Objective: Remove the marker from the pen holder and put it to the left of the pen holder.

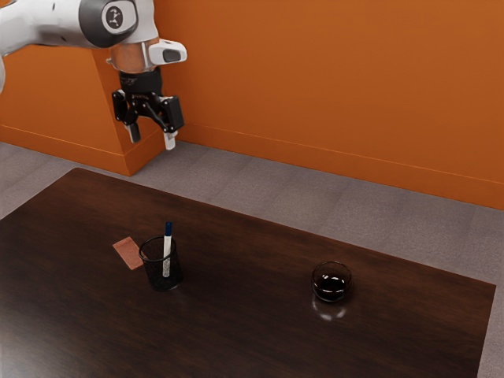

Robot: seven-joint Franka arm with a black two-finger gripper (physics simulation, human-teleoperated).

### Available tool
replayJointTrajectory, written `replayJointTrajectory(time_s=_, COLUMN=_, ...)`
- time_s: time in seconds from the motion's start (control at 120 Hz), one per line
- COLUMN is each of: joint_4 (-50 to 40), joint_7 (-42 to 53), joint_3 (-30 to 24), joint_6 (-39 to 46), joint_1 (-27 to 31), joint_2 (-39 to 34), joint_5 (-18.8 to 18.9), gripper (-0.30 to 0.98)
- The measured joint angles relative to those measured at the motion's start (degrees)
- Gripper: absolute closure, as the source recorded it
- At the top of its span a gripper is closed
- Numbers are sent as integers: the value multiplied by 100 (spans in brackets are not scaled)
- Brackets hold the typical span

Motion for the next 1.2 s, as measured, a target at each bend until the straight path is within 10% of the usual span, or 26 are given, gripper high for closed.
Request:
replayJointTrajectory(time_s=0.592, joint_4=-2701, joint_7=25, joint_3=165, joint_6=2009, joint_1=331, joint_2=23, joint_5=-155, gripper=2)
replayJointTrajectory(time_s=1.2, joint_4=-2736, joint_7=394, joint_3=161, joint_6=3615, joint_1=67, joint_2=547, joint_5=-8, gripper=30)
